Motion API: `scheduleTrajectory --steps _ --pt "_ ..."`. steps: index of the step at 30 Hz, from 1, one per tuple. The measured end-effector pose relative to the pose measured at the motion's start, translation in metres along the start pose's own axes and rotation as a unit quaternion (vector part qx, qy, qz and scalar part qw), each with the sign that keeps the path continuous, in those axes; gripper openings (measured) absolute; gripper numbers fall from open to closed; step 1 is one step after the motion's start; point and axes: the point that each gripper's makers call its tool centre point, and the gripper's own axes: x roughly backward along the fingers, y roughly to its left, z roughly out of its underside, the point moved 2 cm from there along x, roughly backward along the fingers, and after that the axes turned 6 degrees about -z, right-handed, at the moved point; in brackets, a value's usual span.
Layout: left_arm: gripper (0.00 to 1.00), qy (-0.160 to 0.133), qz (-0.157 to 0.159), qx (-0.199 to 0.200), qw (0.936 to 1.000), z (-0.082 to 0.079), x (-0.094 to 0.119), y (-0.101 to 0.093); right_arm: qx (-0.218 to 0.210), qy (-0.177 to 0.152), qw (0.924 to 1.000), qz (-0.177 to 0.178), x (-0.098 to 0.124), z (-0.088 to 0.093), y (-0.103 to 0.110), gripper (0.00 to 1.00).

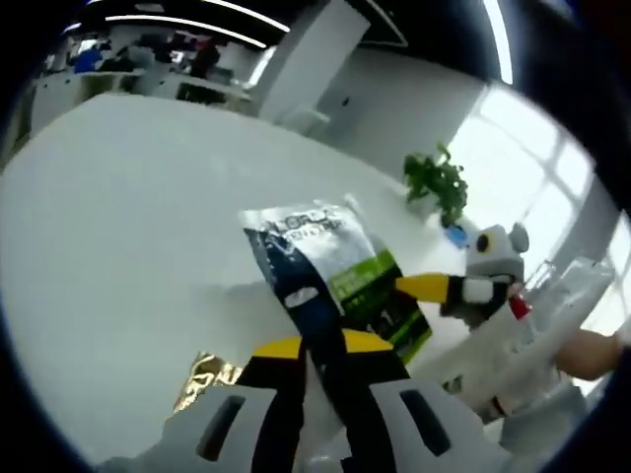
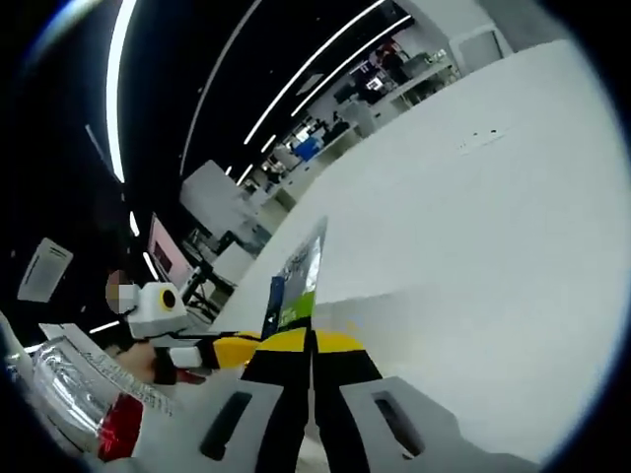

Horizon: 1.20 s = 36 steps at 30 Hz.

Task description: Arrange the skincare products in the storage area until every visible bottle or jar stands upright without overlapping.

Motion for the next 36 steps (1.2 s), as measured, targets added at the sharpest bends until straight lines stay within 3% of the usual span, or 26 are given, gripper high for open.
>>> scheduleTrajectory --steps 3,18,26,31,36 --pt "0.06 -0.012 0.003 0.0 0.9999 -0.013 0.005 0.0 -0.008 -0.014 0.9998 -0.01 0.0 -0.009 0.005 0.01" --pt "0.07 -0.096 0.06 -0.028 0.9932 -0.072 0.038 -0.055 0.036 -0.071 0.9961 -0.039 0.016 -0.055 0.042 0.01" --pt "0.06 -0.147 0.09 -0.045 0.984 -0.109 0.058 -0.081 0.056 -0.122 0.9893 -0.058 0.031 -0.088 0.069 0.01" --pt "0.0 -0.19 0.134 -0.03 0.972 -0.129 0.081 -0.102 0.054 -0.139 0.9857 -0.079 0.04 -0.098 0.086 0.01" --pt "0.01 -0.195 0.137 -0.057 0.9694 -0.131 0.094 -0.115 0.064 -0.156 0.9808 -0.098 0.048 -0.105 0.109 0.01"
